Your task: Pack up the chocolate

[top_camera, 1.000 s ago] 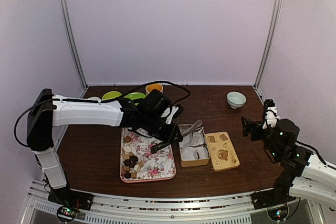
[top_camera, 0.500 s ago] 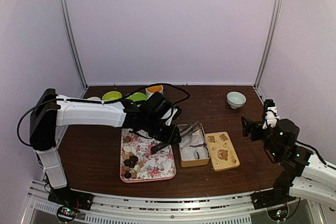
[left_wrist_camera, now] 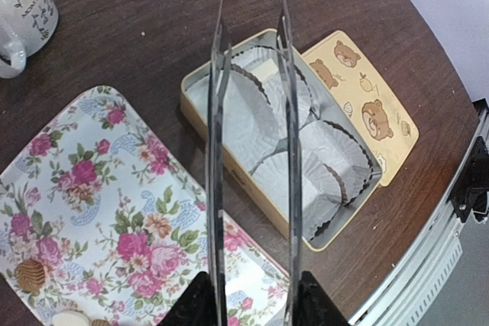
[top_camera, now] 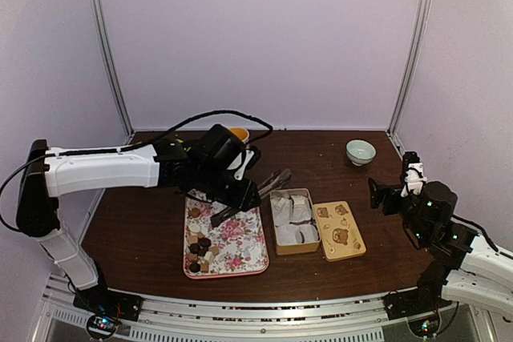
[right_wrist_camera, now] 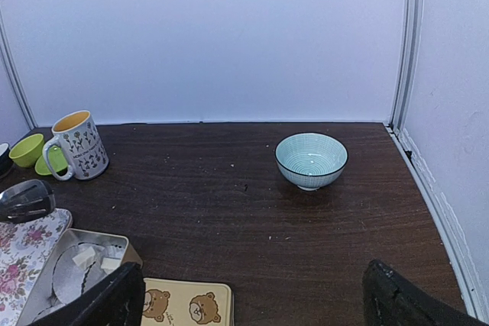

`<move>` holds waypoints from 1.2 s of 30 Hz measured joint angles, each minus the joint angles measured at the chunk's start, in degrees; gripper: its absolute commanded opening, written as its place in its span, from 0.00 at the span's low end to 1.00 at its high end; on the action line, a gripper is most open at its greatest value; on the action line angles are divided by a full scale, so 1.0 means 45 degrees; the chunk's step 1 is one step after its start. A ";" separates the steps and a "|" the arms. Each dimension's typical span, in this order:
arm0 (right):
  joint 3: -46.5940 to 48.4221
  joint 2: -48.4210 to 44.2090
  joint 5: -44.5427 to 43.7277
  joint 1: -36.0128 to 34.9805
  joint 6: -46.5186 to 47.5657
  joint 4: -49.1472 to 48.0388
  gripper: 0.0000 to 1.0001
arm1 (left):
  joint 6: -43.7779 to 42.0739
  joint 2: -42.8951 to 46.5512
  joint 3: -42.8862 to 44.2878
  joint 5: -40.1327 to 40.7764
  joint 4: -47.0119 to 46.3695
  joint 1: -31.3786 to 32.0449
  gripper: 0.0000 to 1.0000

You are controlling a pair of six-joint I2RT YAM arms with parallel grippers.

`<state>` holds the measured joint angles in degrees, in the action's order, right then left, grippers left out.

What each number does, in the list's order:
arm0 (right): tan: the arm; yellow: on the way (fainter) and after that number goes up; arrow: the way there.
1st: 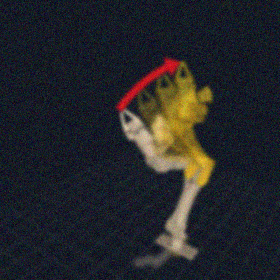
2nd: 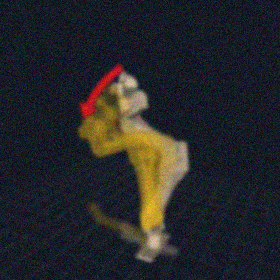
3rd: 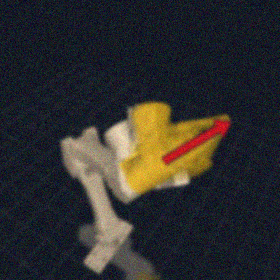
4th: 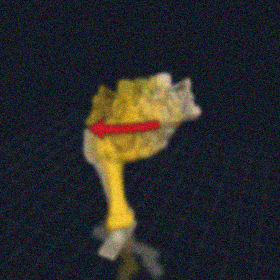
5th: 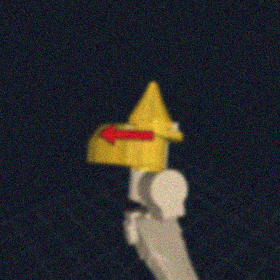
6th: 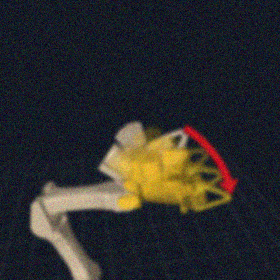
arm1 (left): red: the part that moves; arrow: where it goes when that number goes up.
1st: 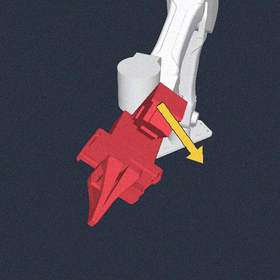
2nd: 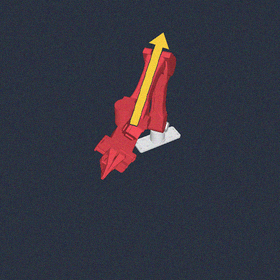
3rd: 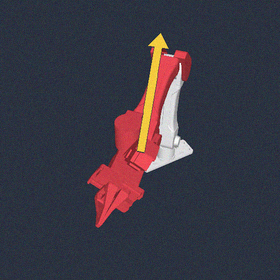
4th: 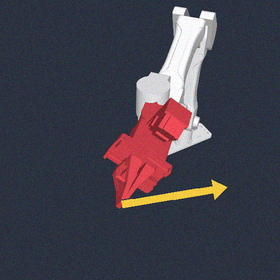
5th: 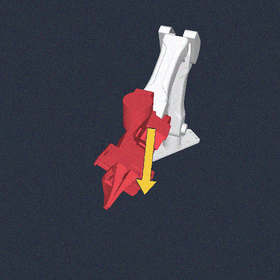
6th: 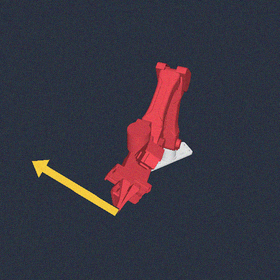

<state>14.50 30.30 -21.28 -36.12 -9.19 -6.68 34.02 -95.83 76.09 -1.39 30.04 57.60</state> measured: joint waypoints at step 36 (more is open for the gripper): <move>0.0000 -0.0010 0.0010 0.0000 0.0019 0.0005 1.00 | 0.0704 0.4789 -0.4080 0.3784 0.3905 -0.0335 0.11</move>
<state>14.50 30.26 -21.23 -36.12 -9.10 -6.66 37.19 -74.28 57.74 15.64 47.62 56.10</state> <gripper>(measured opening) 0.999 0.093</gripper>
